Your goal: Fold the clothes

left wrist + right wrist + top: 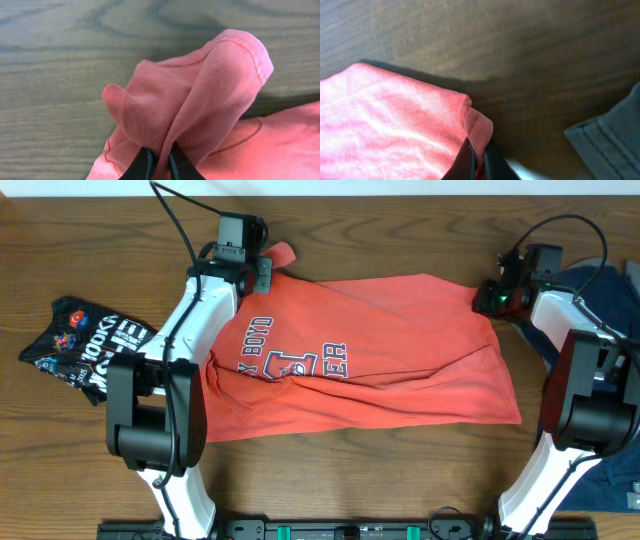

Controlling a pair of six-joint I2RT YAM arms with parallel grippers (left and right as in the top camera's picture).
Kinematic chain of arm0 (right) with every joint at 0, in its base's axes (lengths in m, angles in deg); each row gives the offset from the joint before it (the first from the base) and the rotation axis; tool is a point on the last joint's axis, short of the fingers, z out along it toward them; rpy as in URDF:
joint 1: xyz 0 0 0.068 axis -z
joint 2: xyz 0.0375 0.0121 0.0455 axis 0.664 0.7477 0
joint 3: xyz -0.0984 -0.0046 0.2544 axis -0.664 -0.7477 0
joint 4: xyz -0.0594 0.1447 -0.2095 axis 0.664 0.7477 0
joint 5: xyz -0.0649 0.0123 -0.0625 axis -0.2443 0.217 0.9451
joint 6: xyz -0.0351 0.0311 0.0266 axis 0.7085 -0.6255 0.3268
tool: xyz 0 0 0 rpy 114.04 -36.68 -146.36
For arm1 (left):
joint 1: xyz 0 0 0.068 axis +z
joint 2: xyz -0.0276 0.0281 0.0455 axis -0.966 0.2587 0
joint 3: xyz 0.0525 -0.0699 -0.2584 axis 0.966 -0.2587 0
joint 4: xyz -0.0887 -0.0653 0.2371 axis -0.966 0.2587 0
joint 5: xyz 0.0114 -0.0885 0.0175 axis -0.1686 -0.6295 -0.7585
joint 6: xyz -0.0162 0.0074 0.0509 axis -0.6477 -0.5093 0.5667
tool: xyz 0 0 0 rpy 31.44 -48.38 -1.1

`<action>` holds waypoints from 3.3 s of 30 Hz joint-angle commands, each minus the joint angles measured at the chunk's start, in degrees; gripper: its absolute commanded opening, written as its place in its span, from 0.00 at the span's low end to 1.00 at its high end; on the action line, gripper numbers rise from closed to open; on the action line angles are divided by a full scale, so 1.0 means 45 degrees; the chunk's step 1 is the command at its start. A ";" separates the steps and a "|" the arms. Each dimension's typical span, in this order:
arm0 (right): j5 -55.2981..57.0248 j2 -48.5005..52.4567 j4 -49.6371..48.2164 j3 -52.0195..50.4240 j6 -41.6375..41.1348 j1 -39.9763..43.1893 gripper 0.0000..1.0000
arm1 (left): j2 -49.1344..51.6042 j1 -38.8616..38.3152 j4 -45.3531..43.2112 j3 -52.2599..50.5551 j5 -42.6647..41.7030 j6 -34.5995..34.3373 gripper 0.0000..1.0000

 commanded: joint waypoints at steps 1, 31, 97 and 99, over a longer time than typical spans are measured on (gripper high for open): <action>-0.0223 0.0223 -0.0340 -0.0117 0.0272 -0.0160 0.01 | 0.0063 0.0068 0.0214 0.0223 0.0010 -0.0253 0.13; 0.0729 0.0291 -0.2837 -0.0117 0.0699 -0.0214 0.48 | 0.0063 0.0126 0.0923 0.0223 0.0015 -0.0690 0.15; 0.5741 -0.3337 0.7742 0.0107 0.0369 -0.0015 0.01 | -0.3245 0.1384 1.1327 -0.0155 -0.2176 -0.2336 0.06; 0.5843 -0.3337 0.8145 0.0107 0.0374 -0.0015 0.01 | -0.3245 0.1379 1.1550 -0.0325 -0.2176 -0.2336 0.06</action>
